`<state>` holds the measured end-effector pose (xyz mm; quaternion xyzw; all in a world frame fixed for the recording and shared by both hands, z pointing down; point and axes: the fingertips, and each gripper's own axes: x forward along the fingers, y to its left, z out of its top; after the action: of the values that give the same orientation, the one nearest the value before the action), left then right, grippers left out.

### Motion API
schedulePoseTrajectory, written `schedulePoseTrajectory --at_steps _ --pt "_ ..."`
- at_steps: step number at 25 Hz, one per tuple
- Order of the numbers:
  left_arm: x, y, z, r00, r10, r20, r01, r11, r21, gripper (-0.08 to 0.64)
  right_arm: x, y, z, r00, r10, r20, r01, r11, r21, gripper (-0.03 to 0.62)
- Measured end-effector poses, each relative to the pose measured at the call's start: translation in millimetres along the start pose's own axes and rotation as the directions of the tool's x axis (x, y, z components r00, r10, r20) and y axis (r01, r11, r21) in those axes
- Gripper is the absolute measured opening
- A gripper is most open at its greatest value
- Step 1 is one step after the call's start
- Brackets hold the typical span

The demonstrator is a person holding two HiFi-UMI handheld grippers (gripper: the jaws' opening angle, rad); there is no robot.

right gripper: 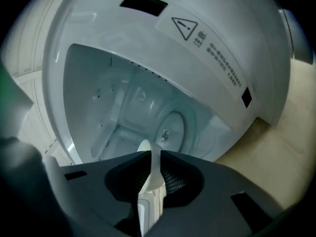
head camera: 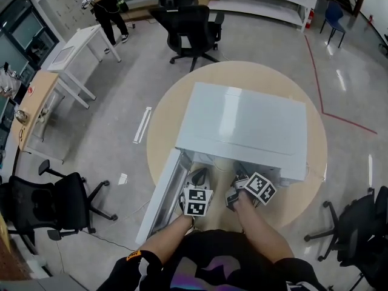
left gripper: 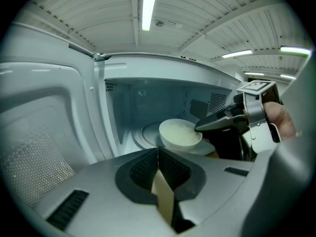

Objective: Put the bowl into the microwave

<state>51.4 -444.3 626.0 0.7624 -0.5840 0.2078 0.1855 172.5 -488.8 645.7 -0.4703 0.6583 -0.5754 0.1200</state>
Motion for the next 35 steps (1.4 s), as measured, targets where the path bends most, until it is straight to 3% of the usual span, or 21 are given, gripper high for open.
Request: schedulePoseTrajectory --at_steps 22,35 --pt "18.4 8.5 20.0 1.000 -0.005 0.000 0.005 1.000 -0.010 0.049 32.5 -1.1 15.1 0.993 0.001 0.115 -0.010 0.997 0.078 0.067" --pt "10.9 -10.0 30.8 0.999 -0.049 0.024 0.048 0.998 0.027 0.049 22.0 10.2 24.9 0.991 0.054 0.123 -0.056 0.998 0.018 0.069"
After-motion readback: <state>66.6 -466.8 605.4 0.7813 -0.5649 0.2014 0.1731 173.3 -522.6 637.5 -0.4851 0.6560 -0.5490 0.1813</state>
